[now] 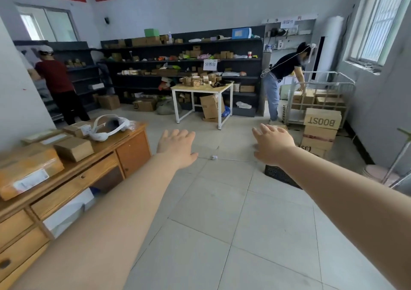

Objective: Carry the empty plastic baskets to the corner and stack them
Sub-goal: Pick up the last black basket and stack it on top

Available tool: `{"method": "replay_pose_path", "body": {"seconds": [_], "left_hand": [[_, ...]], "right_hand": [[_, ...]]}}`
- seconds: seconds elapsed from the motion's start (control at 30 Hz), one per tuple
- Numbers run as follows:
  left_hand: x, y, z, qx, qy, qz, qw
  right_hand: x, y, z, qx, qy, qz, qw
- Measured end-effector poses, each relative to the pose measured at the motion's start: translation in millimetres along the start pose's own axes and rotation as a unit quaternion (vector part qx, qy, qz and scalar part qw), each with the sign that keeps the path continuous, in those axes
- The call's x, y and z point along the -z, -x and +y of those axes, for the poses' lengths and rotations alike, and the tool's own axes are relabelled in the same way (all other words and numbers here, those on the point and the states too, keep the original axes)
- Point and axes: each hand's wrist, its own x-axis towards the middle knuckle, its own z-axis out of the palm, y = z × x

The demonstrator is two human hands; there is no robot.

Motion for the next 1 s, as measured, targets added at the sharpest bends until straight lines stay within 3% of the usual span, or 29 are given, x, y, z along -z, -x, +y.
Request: {"method": "replay_pose_path", "body": {"seconds": [0.5,0.77,1.0], "left_hand": [[-65.5,-274.4,58.3,-0.196,0.02,-0.019,0.98],[-84.7,-382.6,131.0,-0.203,0.046,-0.044,0.977],[-98.5,-488.1,202.7,-0.179,0.077,-0.061,0.979]], "right_hand": [[-73.7,-150.9,81.3,-0.157,0.03,-0.09,0.983],[-123.3,-222.3,164.4,-0.181,0.033,-0.116,0.976],[-169.9,-298.4,274.4,-0.204,0.029,-0.123,0.971]]}}
